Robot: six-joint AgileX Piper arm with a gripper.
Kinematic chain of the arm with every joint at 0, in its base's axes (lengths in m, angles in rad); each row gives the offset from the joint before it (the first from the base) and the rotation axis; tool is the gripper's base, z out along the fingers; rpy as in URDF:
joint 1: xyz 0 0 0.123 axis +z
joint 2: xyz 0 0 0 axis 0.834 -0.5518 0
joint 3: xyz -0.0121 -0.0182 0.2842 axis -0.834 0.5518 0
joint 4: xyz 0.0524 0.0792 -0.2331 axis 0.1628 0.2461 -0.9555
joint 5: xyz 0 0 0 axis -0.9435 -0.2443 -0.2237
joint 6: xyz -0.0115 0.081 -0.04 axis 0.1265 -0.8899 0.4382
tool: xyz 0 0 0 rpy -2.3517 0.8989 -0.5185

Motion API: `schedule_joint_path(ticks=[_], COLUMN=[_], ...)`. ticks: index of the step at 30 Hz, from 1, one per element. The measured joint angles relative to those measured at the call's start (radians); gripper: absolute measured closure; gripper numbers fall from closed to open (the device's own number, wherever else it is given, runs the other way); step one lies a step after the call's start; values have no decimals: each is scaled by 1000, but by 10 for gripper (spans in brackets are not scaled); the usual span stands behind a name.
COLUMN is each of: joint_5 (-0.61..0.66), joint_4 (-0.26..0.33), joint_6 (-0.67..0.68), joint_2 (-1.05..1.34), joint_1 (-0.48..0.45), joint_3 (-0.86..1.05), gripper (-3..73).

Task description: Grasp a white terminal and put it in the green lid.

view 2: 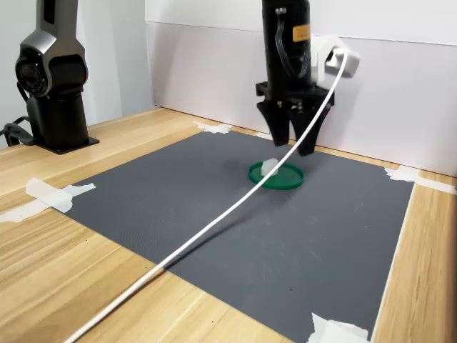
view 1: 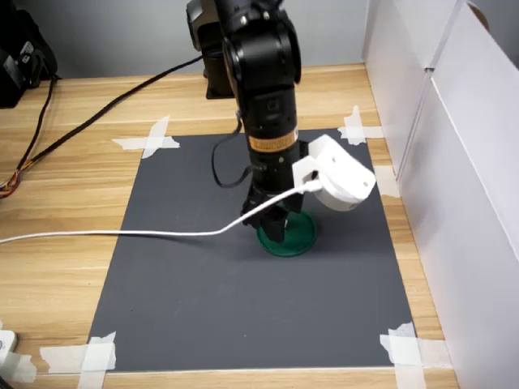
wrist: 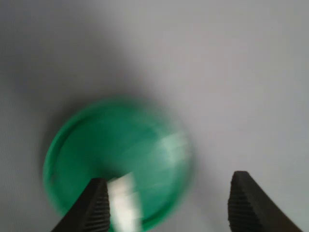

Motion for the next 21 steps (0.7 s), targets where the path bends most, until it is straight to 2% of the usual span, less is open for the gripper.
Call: schedule_joint_path(ticks=[3, 6, 10, 13, 14, 18, 21], joint_5=[-45, -67, -91, -157, -184, -346, -442], joint_4=[21, 31, 72, 111, 117, 125, 125], joint_6=[-7, -8, -10, -13, -16, -75, -235], joint_2=[68, 126, 210, 311, 341, 511, 665], joint_1=[-19, -42, -83, -124, -133, -157, -157], joint_3=[1, 17, 72, 145, 167, 297, 418], gripper=[117, 203, 401, 610, 646, 710, 713])
